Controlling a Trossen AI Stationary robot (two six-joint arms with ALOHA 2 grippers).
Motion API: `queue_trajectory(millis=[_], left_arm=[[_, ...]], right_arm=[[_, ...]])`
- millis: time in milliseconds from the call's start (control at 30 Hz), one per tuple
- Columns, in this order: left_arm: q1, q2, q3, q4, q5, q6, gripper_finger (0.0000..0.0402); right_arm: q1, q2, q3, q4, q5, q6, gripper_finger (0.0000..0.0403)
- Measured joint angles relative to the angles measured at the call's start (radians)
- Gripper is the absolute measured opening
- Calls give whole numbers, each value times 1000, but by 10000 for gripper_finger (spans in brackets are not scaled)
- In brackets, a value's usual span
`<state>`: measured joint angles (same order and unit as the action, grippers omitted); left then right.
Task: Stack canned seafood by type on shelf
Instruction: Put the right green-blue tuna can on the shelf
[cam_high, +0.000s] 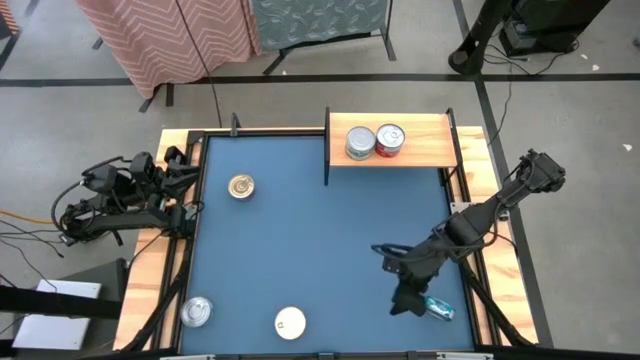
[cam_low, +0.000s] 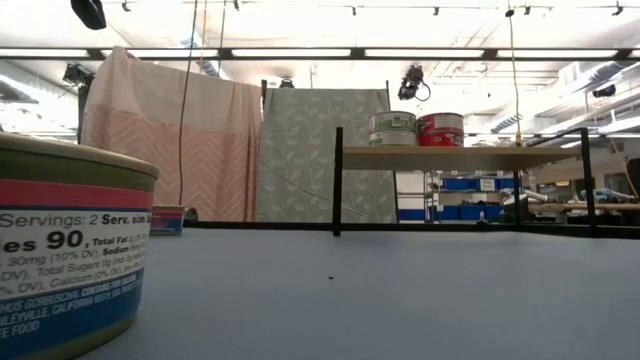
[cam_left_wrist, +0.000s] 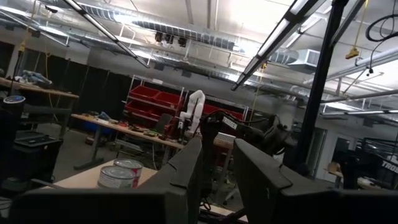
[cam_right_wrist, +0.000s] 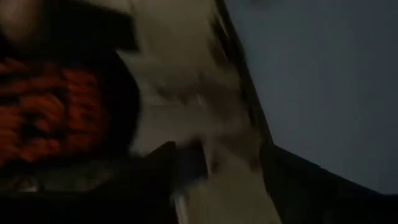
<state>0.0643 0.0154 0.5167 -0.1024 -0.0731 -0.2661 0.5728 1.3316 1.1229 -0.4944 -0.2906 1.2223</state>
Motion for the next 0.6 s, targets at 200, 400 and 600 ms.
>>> queue_trajectory(millis=[200, 400, 600], left_arm=[[0, 0, 0, -2, 0, 1, 95], [0, 0, 0, -3, 0, 2, 95], [0, 0, 0, -4, 0, 6, 95]], right_arm=[[48, 8, -1, -281, -239, -5, 282], [114, 8, -1, -406, -218, 5, 261], [185, 8, -2, -453, -118, -11, 249]])
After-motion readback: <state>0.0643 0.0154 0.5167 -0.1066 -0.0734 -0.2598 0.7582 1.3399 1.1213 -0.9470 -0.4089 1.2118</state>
